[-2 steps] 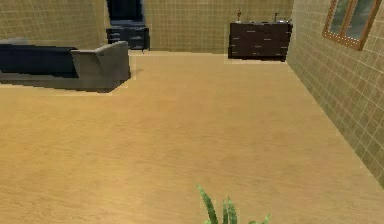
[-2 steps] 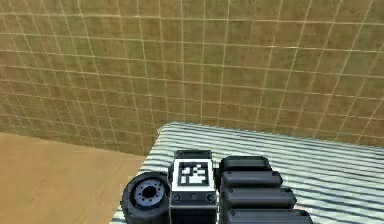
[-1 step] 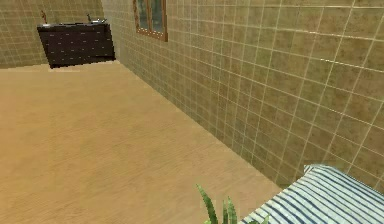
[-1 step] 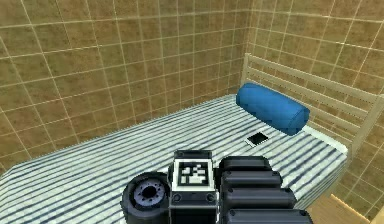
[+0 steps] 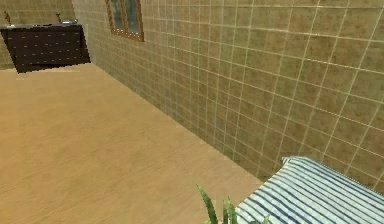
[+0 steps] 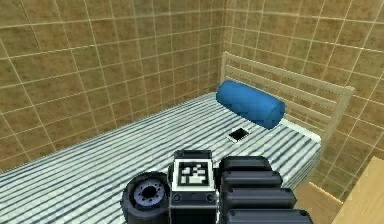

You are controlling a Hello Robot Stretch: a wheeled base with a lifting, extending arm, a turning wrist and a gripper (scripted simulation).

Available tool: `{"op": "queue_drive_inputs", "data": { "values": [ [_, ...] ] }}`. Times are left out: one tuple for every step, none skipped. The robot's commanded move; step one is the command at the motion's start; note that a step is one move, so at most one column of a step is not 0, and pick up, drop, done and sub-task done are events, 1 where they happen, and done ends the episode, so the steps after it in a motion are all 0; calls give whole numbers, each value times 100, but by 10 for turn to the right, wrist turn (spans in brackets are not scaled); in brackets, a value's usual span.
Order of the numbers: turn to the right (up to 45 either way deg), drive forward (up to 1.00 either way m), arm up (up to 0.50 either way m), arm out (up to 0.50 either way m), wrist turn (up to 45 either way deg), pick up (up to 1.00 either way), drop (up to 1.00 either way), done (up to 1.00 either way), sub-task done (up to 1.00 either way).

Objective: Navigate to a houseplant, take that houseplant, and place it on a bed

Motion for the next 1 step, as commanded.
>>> {"op": "queue_drive_inputs", "data": {
  "values": [
    [0, 0, 0, 48, 0, 0, 0, 0, 0]
  ]
}}
